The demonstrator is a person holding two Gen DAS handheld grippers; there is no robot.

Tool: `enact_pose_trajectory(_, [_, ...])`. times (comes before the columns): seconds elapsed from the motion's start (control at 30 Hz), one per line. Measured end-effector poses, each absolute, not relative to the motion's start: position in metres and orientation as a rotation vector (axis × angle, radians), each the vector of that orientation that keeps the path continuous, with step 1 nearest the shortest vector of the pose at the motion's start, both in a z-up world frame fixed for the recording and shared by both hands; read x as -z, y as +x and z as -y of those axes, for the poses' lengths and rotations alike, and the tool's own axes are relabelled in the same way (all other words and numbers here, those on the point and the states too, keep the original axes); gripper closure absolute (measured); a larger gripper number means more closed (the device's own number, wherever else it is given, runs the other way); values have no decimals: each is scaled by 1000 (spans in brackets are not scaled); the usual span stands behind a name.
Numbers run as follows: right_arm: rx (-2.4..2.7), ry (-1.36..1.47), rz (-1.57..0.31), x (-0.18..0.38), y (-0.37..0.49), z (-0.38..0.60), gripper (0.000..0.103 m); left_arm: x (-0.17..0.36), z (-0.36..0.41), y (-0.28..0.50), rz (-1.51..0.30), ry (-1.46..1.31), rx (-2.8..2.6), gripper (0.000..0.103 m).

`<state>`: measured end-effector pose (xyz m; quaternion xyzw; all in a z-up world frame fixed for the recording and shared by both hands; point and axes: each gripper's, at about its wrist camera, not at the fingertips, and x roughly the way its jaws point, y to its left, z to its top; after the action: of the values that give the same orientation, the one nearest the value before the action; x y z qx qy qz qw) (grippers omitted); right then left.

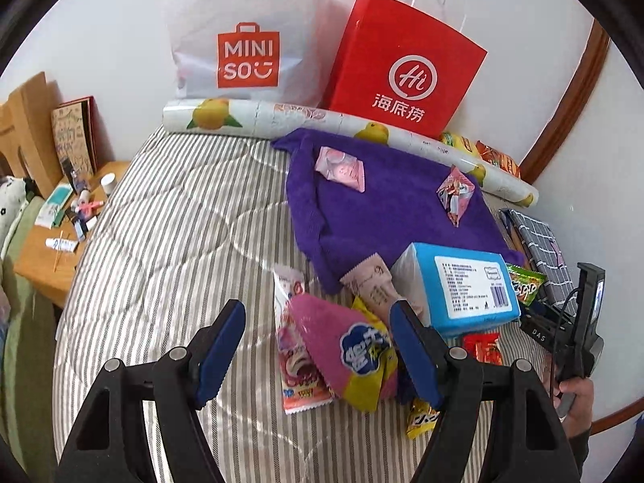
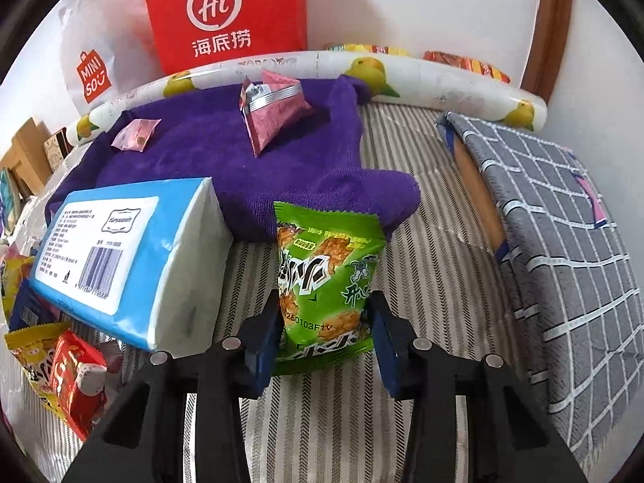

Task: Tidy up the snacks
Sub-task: 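Grasp the green chip bag with the right tool, then grasp the pink-white stick snack with the left tool while the right tool holds the green bag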

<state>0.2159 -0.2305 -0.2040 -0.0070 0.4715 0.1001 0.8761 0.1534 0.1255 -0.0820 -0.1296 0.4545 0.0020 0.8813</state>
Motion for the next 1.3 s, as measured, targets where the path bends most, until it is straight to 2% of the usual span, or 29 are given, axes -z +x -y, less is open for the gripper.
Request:
enact_pose_trajectory(0.47, [-192,75,-918,170,147,234,63,112,-111,130,-970,-263,60,30])
enact_pose_trajectory(0.93, [-176,92,-928,183,114,238,63,119,-149,121,-946,-288,-44,31])
enact_pose_trajectory(1.1, [-168,107,-937,184,114,241,63,132,-160,129,-979,-278,-84,33])
enact_pose_trajectory(1.3, [-158,103,-953,187,114,241,63,141,-155,141,-986,-277,-28,41])
